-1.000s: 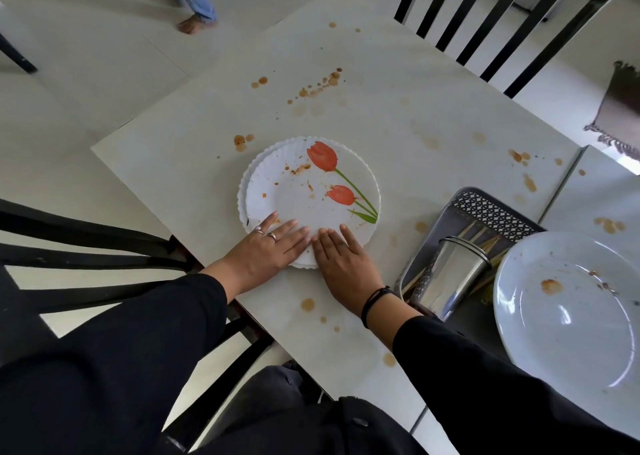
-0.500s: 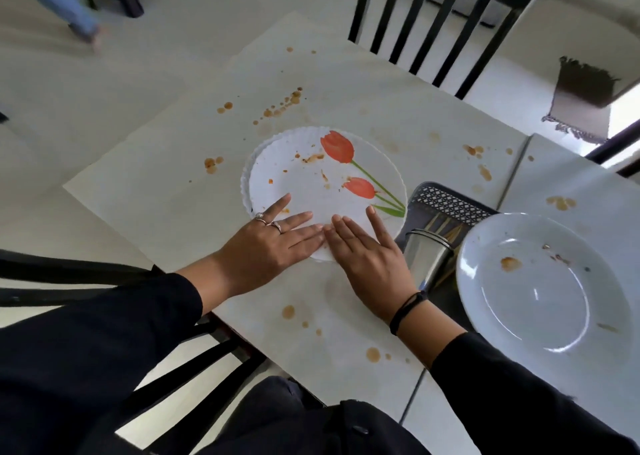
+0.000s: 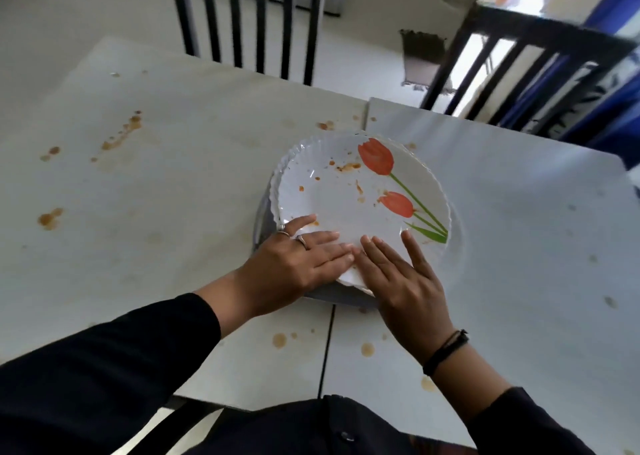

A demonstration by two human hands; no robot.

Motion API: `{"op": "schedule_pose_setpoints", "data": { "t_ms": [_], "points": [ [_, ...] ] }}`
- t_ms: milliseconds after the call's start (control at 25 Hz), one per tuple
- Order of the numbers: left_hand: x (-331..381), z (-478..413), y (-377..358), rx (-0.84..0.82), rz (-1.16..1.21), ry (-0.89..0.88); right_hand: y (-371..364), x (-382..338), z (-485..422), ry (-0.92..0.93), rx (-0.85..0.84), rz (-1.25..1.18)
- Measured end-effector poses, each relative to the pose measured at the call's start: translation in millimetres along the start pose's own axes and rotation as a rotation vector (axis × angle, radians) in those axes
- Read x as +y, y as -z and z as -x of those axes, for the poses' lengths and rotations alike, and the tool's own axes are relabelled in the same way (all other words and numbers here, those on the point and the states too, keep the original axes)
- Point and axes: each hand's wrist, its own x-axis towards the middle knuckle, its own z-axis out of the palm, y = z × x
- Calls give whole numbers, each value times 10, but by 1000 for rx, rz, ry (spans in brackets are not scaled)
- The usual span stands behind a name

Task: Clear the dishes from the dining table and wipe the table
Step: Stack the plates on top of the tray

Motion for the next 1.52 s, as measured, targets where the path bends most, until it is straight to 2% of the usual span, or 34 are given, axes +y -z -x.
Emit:
{"op": "schedule_pose_setpoints", "data": {
  "t_ms": [280,520,640,800,880,1040,1120,1200,1320,1400,1480,1520],
  "points": [
    [287,-330,-526,-70,66,-14,-164,396,463,-90,-89,39],
    [400,-254,-732,-126,69,18,-198,483,546,-38,-183,47],
    [379,-224,-749,-171,40,6,-173,484,497,-8,-308,76],
    [248,-230,-718,-254,13,-66,-95,561,421,34,-599,34],
    [178,-207,-715,-300,-7,-89,-88,598,400,53,-678,32],
    [166,-137,-715,-392,-61,-121,-131,604,411,83,-718,-15],
    [170,-111,-713,-401,-61,-99,-146,695,455,59,-647,-116],
    [167,-71,-710,-403,-29,-29,-156,838,530,-89,-489,-264],
    [194,31,-671,-424,41,109,-217,1017,685,-518,-206,-617],
    [204,90,-643,-364,80,228,-323,1115,713,-795,10,-657],
    [172,138,-608,-220,83,482,-429,1176,670,-974,-23,-611],
    [137,166,-590,-136,64,655,-470,1202,652,-1004,-66,-618]
  ]
}}
